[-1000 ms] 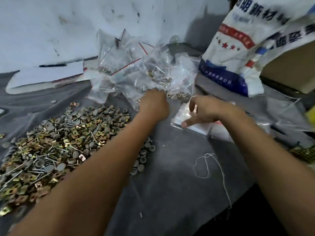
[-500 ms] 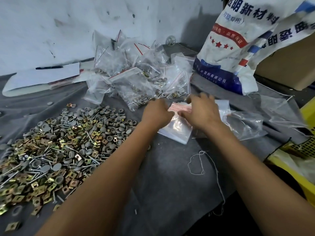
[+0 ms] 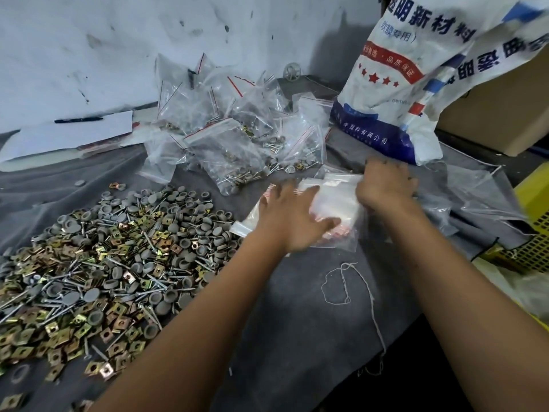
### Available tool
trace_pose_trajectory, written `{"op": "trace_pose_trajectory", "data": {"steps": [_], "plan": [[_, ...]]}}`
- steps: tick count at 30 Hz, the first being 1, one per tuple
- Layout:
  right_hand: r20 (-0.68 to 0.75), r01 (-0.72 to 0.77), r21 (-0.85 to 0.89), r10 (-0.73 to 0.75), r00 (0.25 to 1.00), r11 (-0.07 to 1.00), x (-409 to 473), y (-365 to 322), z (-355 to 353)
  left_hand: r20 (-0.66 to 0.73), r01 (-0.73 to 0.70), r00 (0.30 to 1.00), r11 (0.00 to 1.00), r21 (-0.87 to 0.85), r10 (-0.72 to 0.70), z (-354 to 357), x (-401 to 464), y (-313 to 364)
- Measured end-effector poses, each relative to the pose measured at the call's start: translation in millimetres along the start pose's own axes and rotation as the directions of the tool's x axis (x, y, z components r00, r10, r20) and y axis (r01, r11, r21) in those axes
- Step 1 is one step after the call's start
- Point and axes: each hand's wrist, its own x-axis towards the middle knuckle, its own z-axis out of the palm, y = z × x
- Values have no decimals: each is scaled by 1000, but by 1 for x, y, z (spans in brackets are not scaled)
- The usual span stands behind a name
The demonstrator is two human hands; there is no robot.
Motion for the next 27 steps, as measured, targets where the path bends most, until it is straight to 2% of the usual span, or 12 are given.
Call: {"op": "trace_pose_trajectory", "data": {"steps": [2,4,10,14,17,19,20,21,23,25,26,27], "plan": [[36,23,29,-24,999,999,5,8,-4,66,-69,996,990,125,61,15,4,1],[-31,45,135,-41,999,990,6,13,-10,71,-62,996,981,182,49,21,11,-2],[-341,67,348,60,938,935,9,12,-40,16,80,996,982,169,-84,14,27,-8],[-405,165,429,27,914,888,11,6,-43,9,127,991,977,169,-130,12,32,-5],[-377,254,467,-69,924,847,4,-5,-28,-52,159,986,986,55,-156,7,33,-2],[-362,298,513,-111,925,805,-2,-13,-16,-293,123,936,960,-253,-197,2,31,2],[-334,282,562,-99,937,778,-5,-16,-10,-408,54,876,894,-446,-257,-2,29,4],[-272,232,630,-69,960,741,-7,-18,-7,-451,-29,832,785,-619,-324,-8,27,6],[-91,79,769,-13,996,634,-10,-26,-3,-336,-99,849,503,-859,-408,-25,25,7],[66,-58,817,7,998,573,-17,-35,-7,-155,-72,909,221,-973,-388,-43,25,5],[112,-94,808,4,994,582,-20,-39,-9,-74,-32,929,119,-992,-363,-51,24,2],[141,-107,788,-10,990,606,-23,-42,-11,-17,5,937,64,-998,-349,-58,21,-2]]}}
